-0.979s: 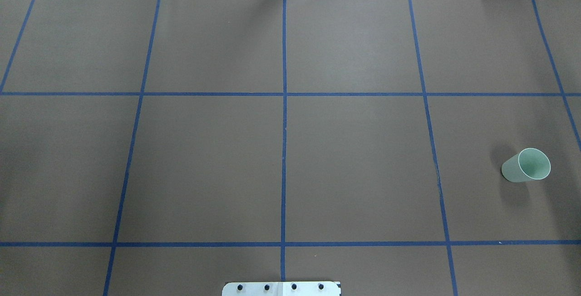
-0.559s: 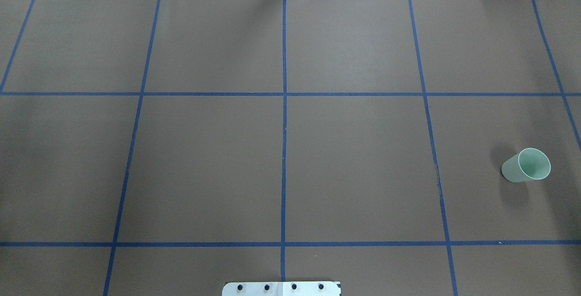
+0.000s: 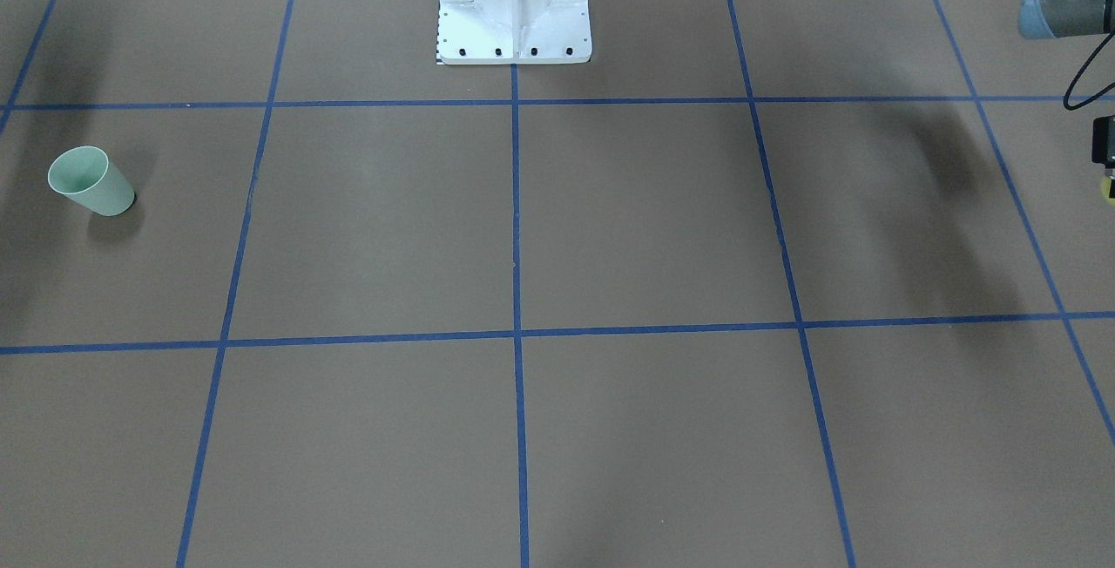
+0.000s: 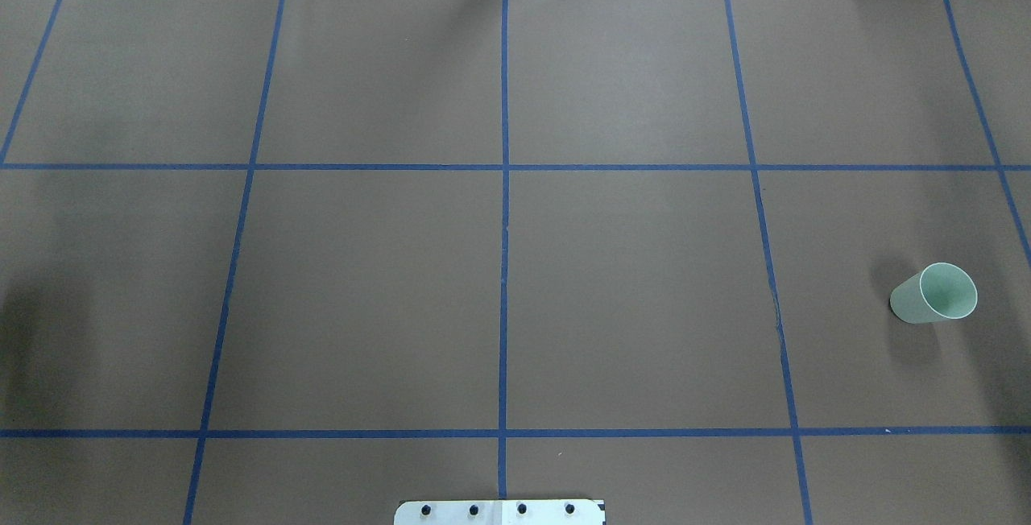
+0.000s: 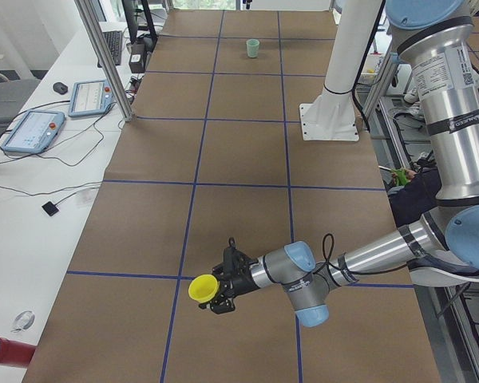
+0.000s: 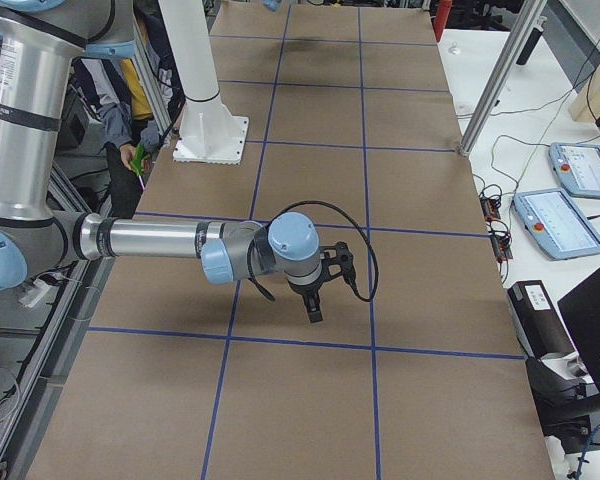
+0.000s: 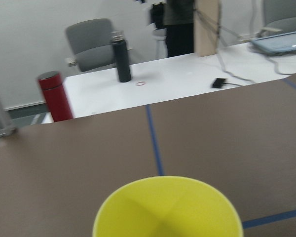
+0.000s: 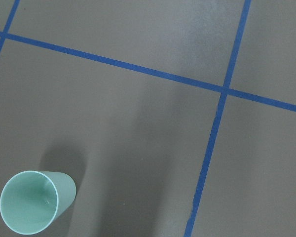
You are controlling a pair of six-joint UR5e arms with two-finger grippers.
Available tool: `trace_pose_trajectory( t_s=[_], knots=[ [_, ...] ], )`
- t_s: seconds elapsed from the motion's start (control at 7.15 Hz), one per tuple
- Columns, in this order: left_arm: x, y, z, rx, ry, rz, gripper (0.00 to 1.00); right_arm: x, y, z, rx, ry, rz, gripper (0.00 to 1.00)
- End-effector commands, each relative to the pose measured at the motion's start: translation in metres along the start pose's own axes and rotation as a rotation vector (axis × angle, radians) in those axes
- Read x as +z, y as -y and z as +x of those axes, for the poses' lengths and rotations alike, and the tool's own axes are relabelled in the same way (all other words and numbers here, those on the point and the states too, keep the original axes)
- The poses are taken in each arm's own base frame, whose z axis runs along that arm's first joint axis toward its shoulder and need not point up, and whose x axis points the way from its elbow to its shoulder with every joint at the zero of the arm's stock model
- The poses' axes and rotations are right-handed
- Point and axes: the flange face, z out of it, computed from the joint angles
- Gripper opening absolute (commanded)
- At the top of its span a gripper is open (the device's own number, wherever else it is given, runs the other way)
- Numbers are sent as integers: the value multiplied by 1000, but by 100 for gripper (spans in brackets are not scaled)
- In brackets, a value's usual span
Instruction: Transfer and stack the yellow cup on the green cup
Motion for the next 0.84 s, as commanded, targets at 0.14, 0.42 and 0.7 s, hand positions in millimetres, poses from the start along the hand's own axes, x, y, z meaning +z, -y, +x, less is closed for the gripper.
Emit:
trace_pose_trajectory(
  t_s=[0.14,0.42,0.7],
  knots=[
    [66,100,112,240,-387,218,18,-8,19,-12,-43,22,38,100],
    [97,136,186,269,-707,139,0,-20,46,-33,-10,114,69,100],
    [130,146,314,279,-958,112,0,-29,85,-75,13,174,83,100]
  ],
)
